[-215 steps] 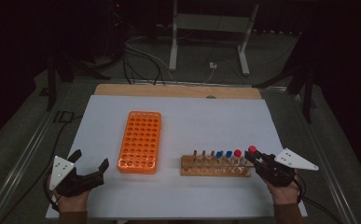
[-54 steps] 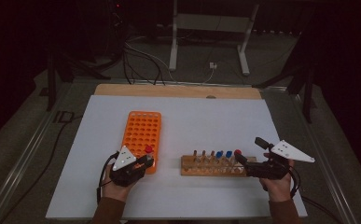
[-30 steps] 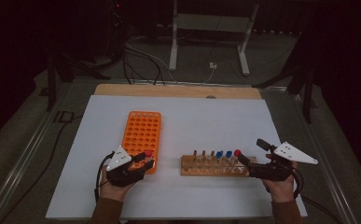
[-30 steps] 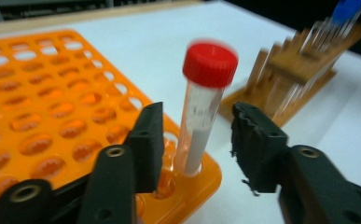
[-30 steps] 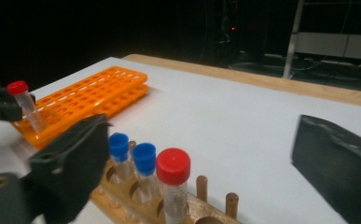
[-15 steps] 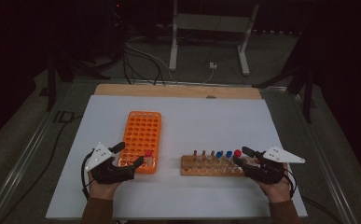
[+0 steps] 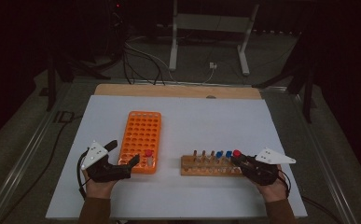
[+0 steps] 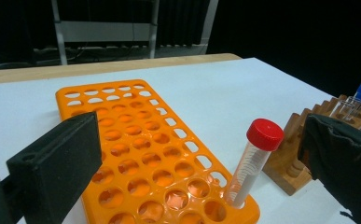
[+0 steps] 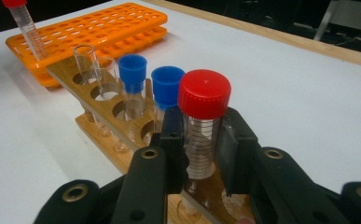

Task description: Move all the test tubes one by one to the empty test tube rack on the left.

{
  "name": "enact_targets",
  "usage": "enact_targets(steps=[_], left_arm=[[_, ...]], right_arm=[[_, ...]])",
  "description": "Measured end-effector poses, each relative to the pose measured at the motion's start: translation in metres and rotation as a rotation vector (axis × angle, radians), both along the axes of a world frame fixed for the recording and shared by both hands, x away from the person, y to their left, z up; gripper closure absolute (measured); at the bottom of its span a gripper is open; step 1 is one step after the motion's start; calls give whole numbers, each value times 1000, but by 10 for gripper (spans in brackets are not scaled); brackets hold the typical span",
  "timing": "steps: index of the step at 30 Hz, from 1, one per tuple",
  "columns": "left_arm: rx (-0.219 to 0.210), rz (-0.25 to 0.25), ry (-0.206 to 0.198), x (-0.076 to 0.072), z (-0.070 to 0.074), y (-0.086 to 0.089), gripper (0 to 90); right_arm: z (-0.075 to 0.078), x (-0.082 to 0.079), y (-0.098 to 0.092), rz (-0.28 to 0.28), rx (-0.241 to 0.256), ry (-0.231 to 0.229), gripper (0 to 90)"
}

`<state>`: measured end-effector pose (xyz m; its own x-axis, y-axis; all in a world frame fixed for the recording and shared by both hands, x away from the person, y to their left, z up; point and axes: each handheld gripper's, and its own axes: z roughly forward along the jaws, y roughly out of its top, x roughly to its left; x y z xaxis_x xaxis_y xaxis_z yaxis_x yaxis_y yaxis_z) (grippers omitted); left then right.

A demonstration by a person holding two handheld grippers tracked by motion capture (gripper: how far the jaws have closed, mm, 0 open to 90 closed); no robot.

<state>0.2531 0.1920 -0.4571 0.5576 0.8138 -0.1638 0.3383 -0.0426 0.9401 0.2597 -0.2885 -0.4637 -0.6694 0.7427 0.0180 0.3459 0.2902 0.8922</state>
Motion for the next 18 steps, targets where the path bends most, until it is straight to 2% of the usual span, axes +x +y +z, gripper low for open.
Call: enact_targets(steps=[8,18], left_arm=[[7,-15,26,2,1,-3,7],[2,-32,8,1,12,-11,12]], right_arm=[[11,-3,-3,-2,44,-14,745],[36,-5,-12,-32,99,-42,747]])
